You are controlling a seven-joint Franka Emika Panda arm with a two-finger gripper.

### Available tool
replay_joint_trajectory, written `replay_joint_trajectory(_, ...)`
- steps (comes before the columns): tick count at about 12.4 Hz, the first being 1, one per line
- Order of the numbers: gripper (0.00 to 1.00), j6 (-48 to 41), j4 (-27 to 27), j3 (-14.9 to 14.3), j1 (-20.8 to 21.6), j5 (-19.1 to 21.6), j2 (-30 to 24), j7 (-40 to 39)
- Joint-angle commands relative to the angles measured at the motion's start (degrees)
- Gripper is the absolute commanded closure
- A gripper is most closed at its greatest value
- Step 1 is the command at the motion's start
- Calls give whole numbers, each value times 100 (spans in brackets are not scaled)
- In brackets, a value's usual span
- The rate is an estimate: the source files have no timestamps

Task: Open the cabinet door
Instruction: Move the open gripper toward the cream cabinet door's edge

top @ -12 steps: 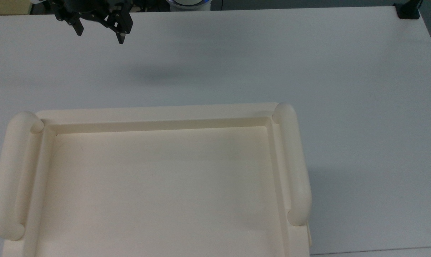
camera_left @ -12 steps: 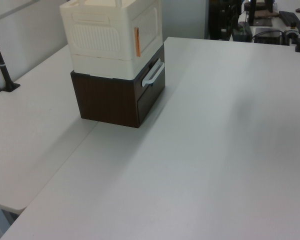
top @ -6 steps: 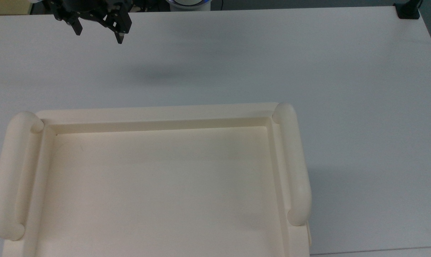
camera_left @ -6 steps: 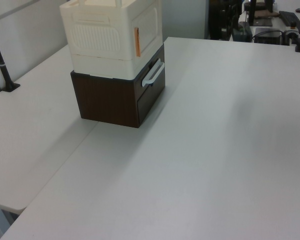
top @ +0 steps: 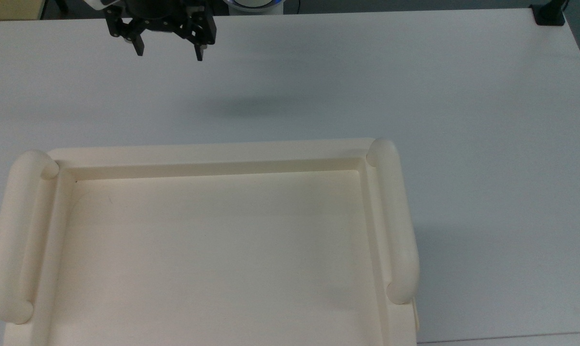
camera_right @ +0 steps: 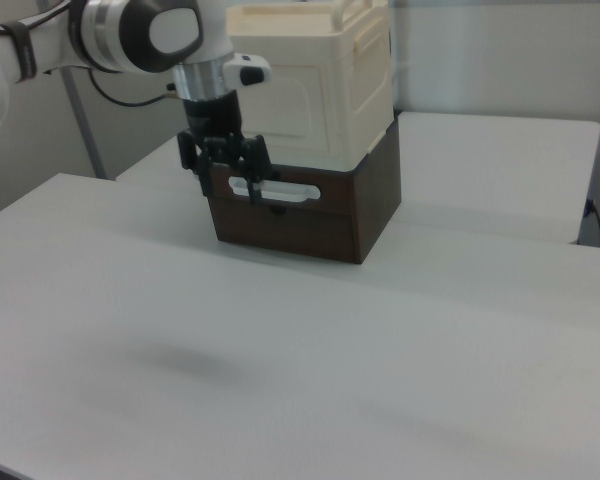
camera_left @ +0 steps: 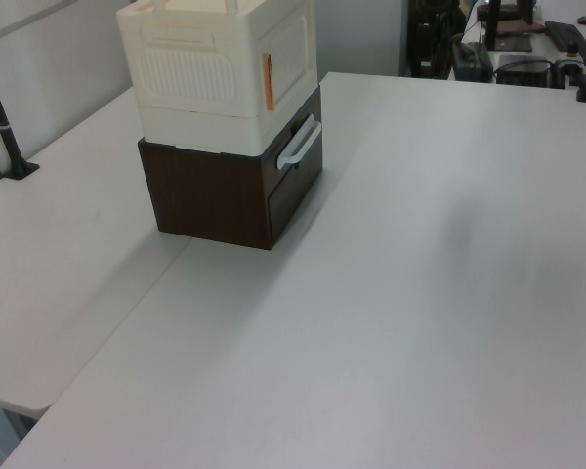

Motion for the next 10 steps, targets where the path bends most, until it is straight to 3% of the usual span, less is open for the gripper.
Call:
replay_joint_trajectory(1, 0, 448, 129, -27, 404, 185, -74, -179)
replay_joint_trajectory(4, 0, 2046, 104, -35, 677, 81, -21, 707)
replay_joint_trajectory(7, 0, 2979, 130, -35, 1037, -234, 180, 1085)
replay_joint_trajectory(10, 0, 3834, 147, -27, 1125, -570, 487, 1561)
